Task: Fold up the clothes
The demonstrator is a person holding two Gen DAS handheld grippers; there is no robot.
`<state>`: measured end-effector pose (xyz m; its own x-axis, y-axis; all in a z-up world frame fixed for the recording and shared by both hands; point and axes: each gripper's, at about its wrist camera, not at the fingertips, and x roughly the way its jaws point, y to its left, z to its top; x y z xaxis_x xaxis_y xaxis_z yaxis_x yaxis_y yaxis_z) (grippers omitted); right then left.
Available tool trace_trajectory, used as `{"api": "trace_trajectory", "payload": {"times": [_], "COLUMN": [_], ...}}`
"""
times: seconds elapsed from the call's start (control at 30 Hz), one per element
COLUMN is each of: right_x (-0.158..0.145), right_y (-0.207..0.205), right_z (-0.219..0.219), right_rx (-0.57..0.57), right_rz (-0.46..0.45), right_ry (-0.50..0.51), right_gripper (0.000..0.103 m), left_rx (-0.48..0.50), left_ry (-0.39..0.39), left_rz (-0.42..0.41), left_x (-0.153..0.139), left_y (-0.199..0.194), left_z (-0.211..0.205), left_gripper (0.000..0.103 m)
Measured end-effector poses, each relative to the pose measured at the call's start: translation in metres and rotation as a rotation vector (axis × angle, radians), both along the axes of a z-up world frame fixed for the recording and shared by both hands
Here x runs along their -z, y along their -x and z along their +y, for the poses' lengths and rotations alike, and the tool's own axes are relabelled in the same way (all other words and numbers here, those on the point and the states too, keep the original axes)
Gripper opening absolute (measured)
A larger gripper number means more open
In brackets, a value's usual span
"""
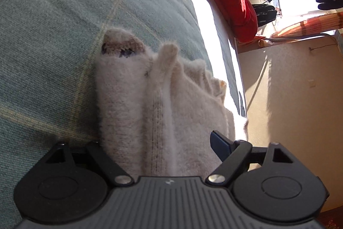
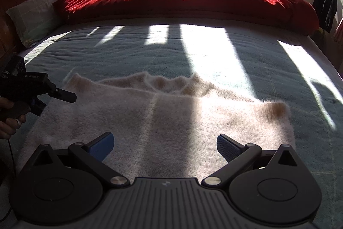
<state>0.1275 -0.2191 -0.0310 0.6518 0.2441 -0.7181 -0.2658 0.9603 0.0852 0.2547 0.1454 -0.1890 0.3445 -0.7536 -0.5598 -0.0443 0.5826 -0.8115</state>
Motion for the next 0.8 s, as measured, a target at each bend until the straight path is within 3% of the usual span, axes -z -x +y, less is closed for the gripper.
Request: {"api": "trace_trajectory", "payload": {"times": [0.17, 0.33, 0.53, 0.8], "right_x": [0.002, 0.007, 0.004, 0.001], "right_y": [0.001, -0.002, 0.001, 0.002], "right_z": [-0.001, 0.000, 0.005, 0.003], "right_rx": [-0.003, -0.001, -0.012, -0.023], "right_rz": [0.000, 0.021, 0.012, 0.011], "right_ry": [-0.003, -0.010, 0.000, -0.027], "right_gripper": [0.103, 0.103, 0.103, 0.103], "left_rx": [0.027, -0.024, -0.021, -0.031], "left_ry": [0.048, 0.082, 0.040, -0.059], "left_rz": [0.020, 0.062, 0.059, 0.036], "left_x": [0.003, 0.017, 0.012, -0.019], "left_y": [0.032, 0.038, 0.036, 0.038], "left_z": [0.007, 0.020, 0.014, 0.001], "left_gripper": [0.076, 0.045, 0.038, 0.032]}}
